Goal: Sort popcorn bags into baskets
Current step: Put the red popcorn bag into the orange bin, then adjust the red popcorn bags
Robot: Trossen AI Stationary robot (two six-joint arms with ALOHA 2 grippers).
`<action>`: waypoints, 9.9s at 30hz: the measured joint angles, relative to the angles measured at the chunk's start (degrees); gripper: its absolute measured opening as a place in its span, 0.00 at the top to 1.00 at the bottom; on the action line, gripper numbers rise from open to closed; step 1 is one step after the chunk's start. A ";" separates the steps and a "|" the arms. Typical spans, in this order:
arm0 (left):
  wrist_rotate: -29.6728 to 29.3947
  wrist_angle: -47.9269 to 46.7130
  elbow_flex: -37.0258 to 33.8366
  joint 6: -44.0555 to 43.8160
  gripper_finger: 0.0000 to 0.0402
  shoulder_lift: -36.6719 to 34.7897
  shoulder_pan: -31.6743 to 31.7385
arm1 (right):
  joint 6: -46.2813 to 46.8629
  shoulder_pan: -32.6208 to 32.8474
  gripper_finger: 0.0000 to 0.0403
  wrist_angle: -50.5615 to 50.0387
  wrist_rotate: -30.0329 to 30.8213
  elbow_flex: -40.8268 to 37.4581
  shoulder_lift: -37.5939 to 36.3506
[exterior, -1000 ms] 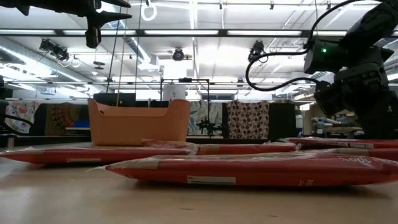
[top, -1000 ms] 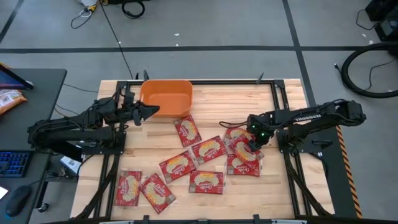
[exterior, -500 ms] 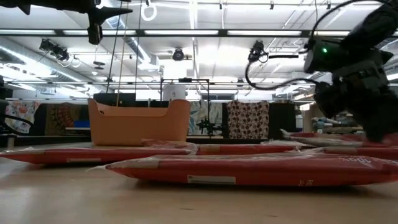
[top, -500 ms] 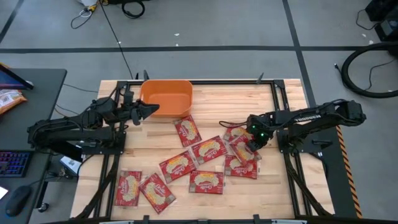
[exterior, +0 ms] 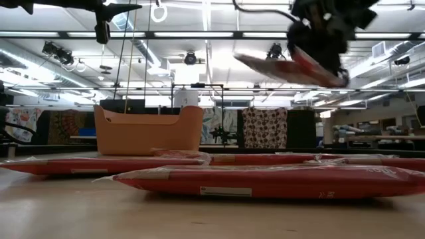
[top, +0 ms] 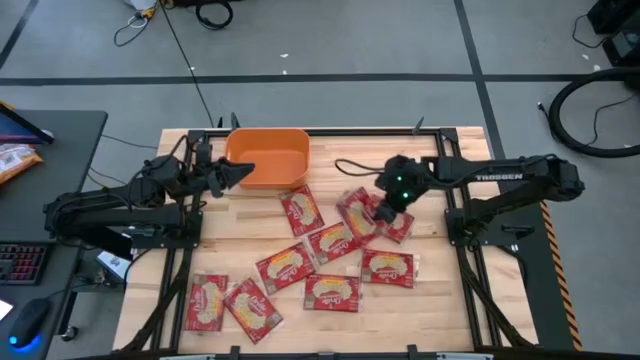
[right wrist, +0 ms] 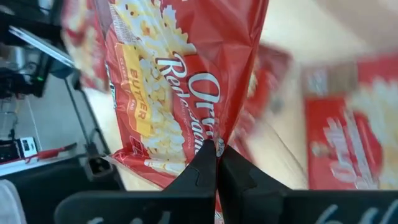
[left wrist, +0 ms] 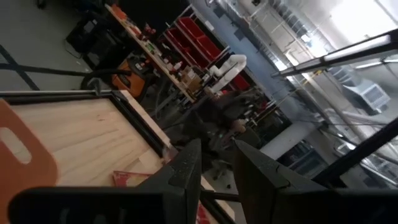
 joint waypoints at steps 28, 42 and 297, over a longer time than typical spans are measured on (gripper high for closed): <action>0.36 -25.14 24.50 14.80 0.76 2.27 6.50 | -40.24 -8.39 0.98 13.37 17.27 47.87 41.77; 4.47 -24.92 24.50 10.64 0.76 2.18 6.50 | -52.73 -11.20 0.93 13.16 23.03 53.34 54.08; 15.11 -47.93 24.50 14.63 0.76 20.09 -15.84 | -29.16 4.97 0.57 -20.16 14.87 31.55 26.16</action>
